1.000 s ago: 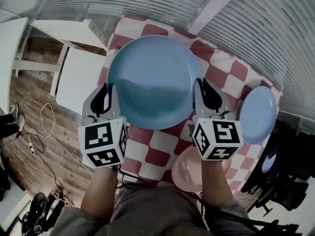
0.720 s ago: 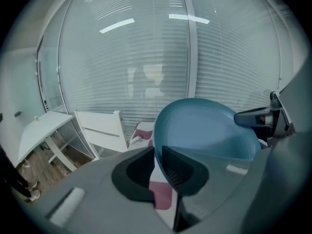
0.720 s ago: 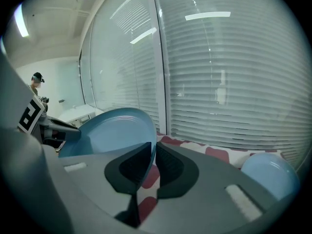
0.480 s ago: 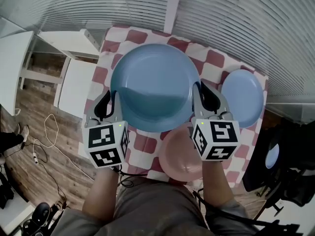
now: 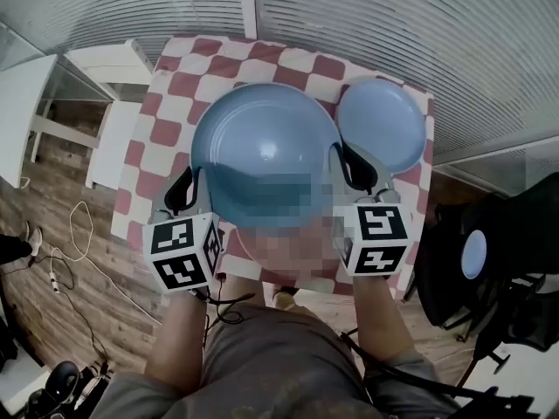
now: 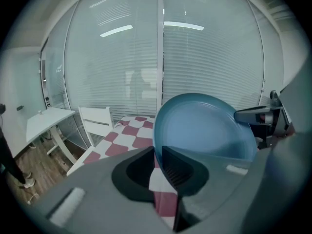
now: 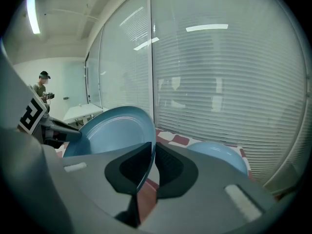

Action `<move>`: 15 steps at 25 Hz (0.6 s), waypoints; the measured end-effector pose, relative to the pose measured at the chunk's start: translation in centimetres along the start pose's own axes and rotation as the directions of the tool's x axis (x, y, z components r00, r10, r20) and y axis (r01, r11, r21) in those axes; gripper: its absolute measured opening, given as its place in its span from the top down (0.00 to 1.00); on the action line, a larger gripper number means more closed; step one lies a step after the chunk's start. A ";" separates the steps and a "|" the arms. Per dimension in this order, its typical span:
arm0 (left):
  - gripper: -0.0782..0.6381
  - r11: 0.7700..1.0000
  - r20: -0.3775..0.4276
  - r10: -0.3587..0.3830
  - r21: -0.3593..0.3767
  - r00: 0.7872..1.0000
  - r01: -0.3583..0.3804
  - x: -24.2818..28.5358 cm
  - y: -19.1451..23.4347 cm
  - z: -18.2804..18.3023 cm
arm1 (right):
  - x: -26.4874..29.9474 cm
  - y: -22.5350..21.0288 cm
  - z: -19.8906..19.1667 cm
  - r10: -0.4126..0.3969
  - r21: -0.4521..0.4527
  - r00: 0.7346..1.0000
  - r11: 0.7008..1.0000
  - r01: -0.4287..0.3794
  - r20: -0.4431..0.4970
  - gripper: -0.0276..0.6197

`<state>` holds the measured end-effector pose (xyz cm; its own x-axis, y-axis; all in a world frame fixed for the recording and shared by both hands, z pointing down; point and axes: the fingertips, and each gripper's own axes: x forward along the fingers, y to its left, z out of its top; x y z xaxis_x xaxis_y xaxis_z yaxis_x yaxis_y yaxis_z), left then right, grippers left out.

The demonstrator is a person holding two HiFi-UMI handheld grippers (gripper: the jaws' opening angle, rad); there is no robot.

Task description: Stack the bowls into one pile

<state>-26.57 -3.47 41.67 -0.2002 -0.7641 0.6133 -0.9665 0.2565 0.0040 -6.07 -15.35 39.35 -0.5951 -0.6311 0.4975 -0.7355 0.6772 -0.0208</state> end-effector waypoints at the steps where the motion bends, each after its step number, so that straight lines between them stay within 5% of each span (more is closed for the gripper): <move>1: 0.82 1.000 0.002 0.002 -0.004 1.000 -0.002 -1.0 -0.7 -0.5 | -1.2 -0.1 -0.4 0.005 -0.003 1.000 1.000 -0.005 0.004 0.88; 15: 0.82 1.000 -0.106 -0.001 0.031 0.994 0.004 -6.5 -7.2 -8.9 | -9.3 -1.6 -8.9 0.016 0.016 0.997 1.000 -0.015 -0.072 0.88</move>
<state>-16.84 4.88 44.69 -0.1811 -0.6972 0.6936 -0.9719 0.2346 -0.0180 3.50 -7.16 42.43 -0.5821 -0.5914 0.5581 -0.7315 0.6805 -0.0418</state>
